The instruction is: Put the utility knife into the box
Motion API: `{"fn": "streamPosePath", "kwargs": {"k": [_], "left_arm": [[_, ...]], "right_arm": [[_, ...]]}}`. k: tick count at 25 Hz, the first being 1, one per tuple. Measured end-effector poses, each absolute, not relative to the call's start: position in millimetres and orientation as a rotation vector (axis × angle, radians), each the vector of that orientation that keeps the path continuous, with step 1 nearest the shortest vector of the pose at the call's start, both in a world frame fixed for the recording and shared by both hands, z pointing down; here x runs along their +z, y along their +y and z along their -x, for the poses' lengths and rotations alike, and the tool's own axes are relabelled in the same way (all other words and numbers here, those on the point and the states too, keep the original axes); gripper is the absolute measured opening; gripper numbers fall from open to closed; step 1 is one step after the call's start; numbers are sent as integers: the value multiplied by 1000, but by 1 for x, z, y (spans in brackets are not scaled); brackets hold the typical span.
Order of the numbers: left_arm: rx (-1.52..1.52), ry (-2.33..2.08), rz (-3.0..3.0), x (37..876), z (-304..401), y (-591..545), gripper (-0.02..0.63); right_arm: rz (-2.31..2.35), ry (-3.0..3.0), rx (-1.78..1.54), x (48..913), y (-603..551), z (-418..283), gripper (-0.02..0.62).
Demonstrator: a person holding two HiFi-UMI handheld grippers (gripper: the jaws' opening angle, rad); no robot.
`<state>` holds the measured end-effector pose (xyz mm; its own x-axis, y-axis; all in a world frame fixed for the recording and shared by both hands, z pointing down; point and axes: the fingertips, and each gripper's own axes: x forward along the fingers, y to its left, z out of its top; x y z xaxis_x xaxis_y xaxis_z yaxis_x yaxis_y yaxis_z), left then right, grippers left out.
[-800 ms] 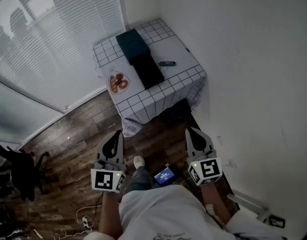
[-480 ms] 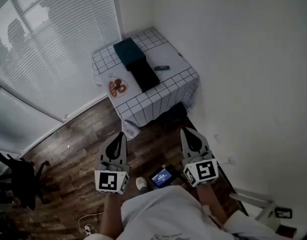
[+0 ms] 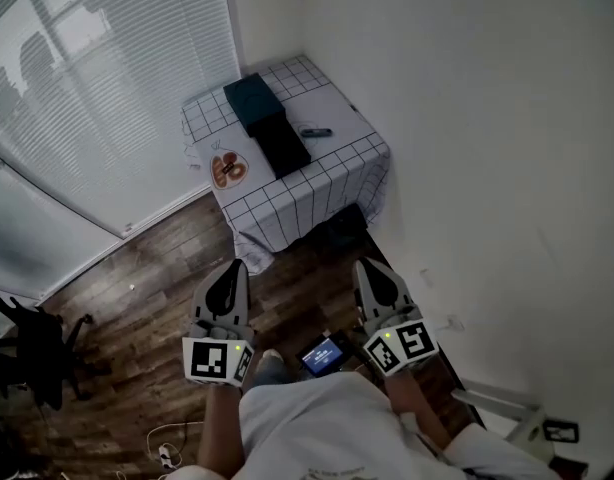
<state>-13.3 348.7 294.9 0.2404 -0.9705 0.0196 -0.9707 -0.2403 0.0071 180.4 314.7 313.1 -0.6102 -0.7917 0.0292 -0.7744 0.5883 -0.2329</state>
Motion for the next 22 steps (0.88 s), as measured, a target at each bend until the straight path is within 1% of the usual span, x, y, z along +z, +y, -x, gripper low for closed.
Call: {"fn": "streamPosePath", "kwargs": {"k": [4, 8, 10, 22], "left_arm": [[9, -1926, -2440, 298, 6, 351, 8], [-12, -1928, -2432, 294, 8, 344, 6], [0, -1925, -2440, 296, 10, 338, 8], [-36, -1839, -2489, 300, 31, 258, 6]], "right_arm": [[1373, 2785, -301, 321, 313, -181, 6], [1342, 2697, -400, 314, 305, -187, 6], [1367, 2745, -348, 318, 298, -184, 6], [1469, 2806, -261, 322, 236, -158, 6]]}}
